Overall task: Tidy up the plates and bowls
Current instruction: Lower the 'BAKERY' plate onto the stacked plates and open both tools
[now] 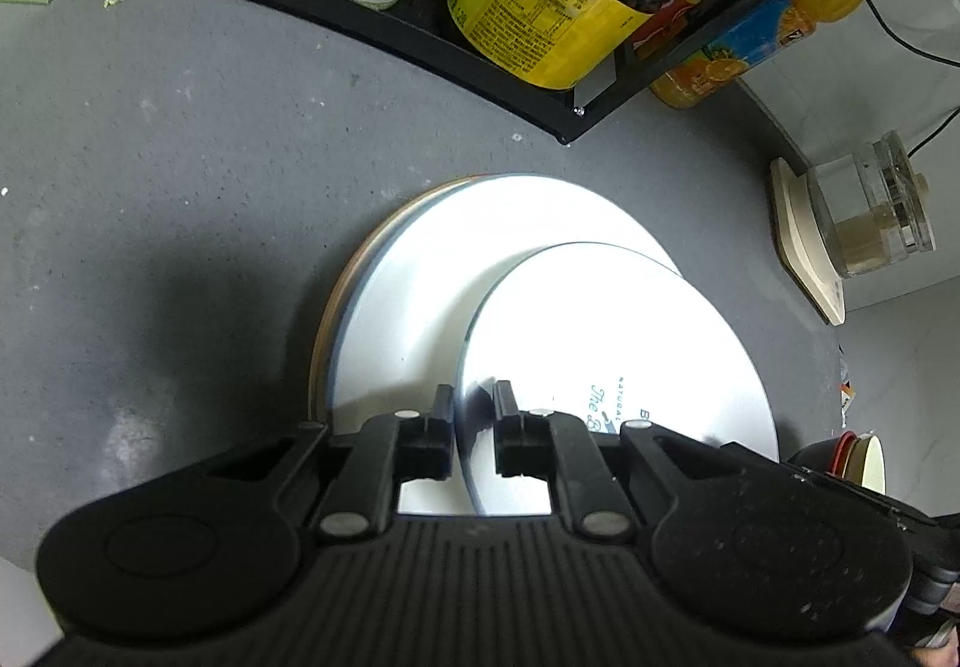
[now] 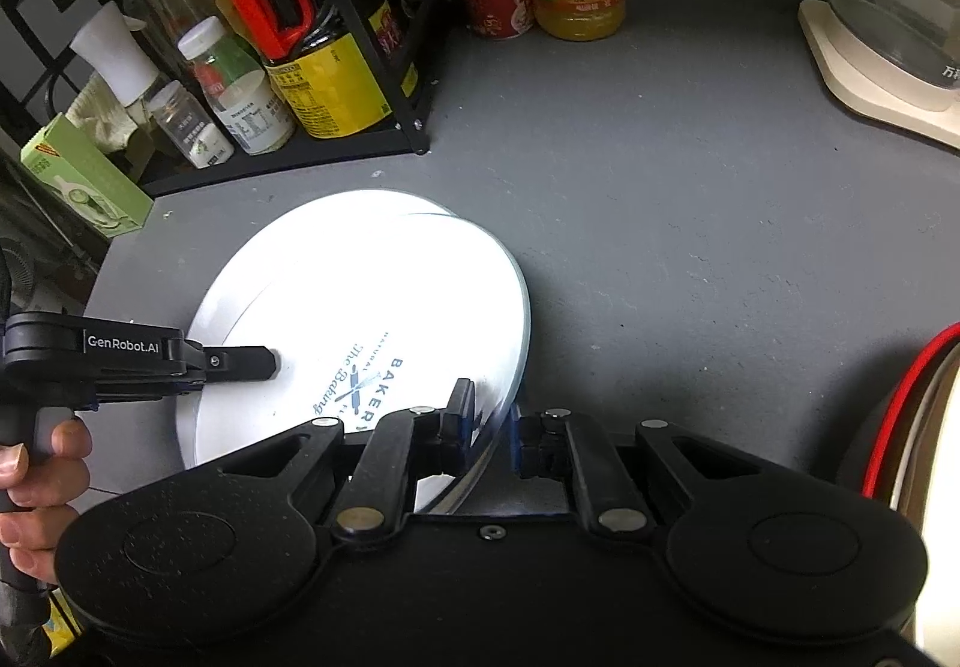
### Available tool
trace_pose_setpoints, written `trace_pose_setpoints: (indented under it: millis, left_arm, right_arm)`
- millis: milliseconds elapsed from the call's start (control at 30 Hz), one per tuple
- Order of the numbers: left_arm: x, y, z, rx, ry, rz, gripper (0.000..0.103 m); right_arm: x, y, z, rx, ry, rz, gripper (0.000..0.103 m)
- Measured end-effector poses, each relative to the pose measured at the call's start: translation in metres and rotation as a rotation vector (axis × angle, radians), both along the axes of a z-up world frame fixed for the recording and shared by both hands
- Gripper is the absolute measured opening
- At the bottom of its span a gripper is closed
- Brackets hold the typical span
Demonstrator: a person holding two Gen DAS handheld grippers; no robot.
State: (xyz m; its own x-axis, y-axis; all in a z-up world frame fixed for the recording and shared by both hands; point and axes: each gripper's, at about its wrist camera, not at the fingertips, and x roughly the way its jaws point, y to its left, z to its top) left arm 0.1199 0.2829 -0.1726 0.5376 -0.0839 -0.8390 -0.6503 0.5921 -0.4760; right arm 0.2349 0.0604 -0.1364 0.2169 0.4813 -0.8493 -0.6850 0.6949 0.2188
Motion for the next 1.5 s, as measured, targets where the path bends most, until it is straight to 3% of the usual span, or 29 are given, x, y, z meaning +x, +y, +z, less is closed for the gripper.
trace_pose_setpoints:
  millis: [167,433,533,633,700,1033,1233,1300,1500]
  left_arm:
    - [0.006,0.001,-0.001,0.009,0.038,-0.018,0.011]
    - [0.001,0.012,0.026,0.084,0.069,-0.012,0.016]
    - [-0.008,0.017,0.039,0.113,0.048,0.006,0.026]
    - [-0.01,0.019,0.044,0.139,0.043,0.018,0.043]
    - [-0.01,0.018,0.042,0.147,0.052,0.016,0.049]
    - [-0.003,0.011,0.016,0.14,0.131,-0.013,0.051]
    - [-0.009,0.019,0.014,0.129,0.123,0.013,0.057]
    - [-0.01,0.018,0.016,0.159,0.137,0.009,0.064]
    - [-0.015,0.023,0.017,0.169,0.152,0.021,0.066]
  right_arm:
    - [0.001,0.002,-0.001,-0.004,-0.005,-0.016,0.01]
    - [0.002,0.004,-0.002,-0.012,-0.008,-0.022,0.01]
    - [0.002,0.005,-0.005,-0.016,-0.004,-0.033,0.011]
    - [0.001,0.007,-0.006,-0.024,-0.009,-0.038,0.012]
    - [0.001,0.008,-0.006,-0.028,-0.014,-0.037,0.013]
    - [0.003,0.012,-0.01,-0.041,-0.01,-0.036,0.019]
    - [0.004,0.015,-0.017,-0.049,0.012,-0.035,0.022]
    - [0.003,0.017,-0.02,-0.057,0.017,-0.032,0.024]
    - [0.001,0.022,-0.023,-0.069,0.018,-0.03,0.028]
